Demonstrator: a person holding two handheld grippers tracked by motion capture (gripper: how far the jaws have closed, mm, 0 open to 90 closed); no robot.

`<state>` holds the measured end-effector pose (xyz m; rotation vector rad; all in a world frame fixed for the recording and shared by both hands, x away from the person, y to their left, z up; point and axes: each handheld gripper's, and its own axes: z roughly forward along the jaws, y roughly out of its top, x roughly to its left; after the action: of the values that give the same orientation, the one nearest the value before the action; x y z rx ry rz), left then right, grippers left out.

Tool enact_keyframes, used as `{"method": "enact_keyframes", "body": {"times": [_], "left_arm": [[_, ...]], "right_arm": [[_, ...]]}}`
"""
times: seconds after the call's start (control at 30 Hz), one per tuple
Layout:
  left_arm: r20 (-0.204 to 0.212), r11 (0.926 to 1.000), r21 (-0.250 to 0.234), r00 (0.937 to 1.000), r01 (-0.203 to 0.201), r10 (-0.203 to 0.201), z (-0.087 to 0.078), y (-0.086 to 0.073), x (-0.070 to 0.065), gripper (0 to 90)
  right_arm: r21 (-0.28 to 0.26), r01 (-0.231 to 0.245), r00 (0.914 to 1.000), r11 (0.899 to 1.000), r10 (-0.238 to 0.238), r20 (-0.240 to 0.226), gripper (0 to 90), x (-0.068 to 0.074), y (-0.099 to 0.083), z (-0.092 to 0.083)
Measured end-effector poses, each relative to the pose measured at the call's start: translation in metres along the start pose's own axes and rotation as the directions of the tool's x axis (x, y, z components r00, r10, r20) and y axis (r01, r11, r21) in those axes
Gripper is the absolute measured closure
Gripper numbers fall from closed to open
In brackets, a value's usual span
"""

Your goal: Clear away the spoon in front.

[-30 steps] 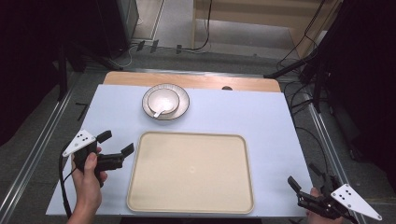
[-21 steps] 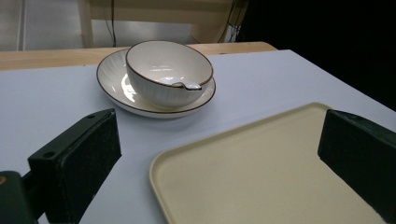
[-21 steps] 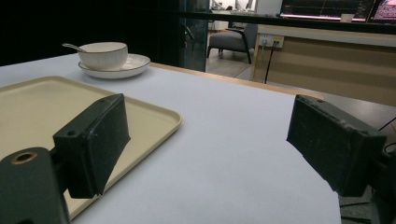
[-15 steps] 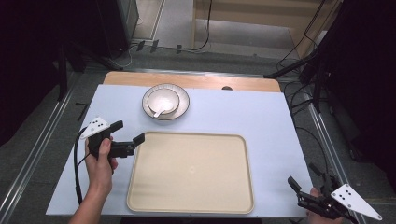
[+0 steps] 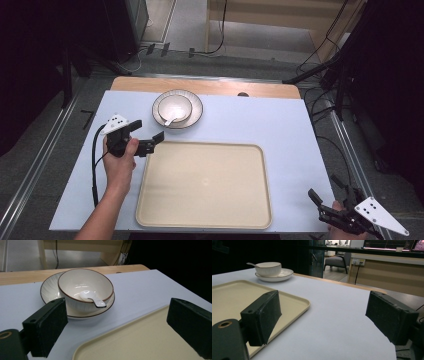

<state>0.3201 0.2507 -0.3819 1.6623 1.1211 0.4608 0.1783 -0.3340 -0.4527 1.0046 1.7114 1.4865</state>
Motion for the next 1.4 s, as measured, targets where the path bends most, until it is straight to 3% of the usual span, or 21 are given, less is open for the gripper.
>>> {"method": "enact_keyframes", "body": {"times": [0.2, 0.4, 0.57, 0.67, 0.8, 1.0, 1.17, 1.4], "left_arm": [[-0.03, 0.9994, 0.016, 0.9991, 0.03, -0.03, 0.017, 0.004, -0.001, 13.8], [-0.076, 0.9988, 0.04, 0.9968, 0.026, -0.023, 0.032, 0.007, -0.001, 25.9], [-0.087, 0.9967, 0.057, 0.9948, 0.057, -0.052, 0.042, 0.008, 0.003, 34.5], [-0.098, 0.9949, 0.059, 0.9923, 0.082, -0.076, 0.047, 0.007, 0.007, 39.3], [-0.113, 0.9954, 0.025, 0.9895, 0.093, -0.089, 0.05, 0.007, 0.01, 48.3], [-0.115, 0.9907, 0.048, 0.9859, 0.128, -0.121, 0.058, 0.007, 0.015, 50.7], [-0.104, 0.9804, 0.068, 0.9786, 0.185, -0.178, 0.066, 0.007, 0.019, 52.2], [-0.106, 0.9694, 0.123, 0.9741, 0.212, -0.2, 0.076, 0.002, 0.019, 52.2]], "right_arm": [[0.0, -0.002, 1.0, 1.0, 0.002, 0.0, 12.9, 0.0, 0.0, 0.0], [0.0, -0.006, 1.0, 1.0, 0.006, 0.001, 12.9, -0.001, -0.001, 0.0], [0.001, -0.007, 1.0, 1.0, 0.007, -0.001, 12.9, -0.001, -0.001, 0.0], [0.002, -0.007, 1.0, 1.0, 0.007, -0.002, 12.9, -0.001, -0.001, 0.0], [0.003, -0.01, 1.0, 1.0, 0.01, -0.002, 12.9, -0.001, -0.001, 0.001], [0.003, -0.008, 1.0, 1.0, 0.008, -0.004, 12.9, -0.001, -0.001, 0.001], [0.003, -0.009, 0.9999, 1.0, 0.009, -0.005, 12.9, -0.001, -0.002, 0.001], [0.003, -0.008, 0.9999, 1.0, 0.009, -0.006, 12.9, -0.001, -0.002, 0.001]]}}
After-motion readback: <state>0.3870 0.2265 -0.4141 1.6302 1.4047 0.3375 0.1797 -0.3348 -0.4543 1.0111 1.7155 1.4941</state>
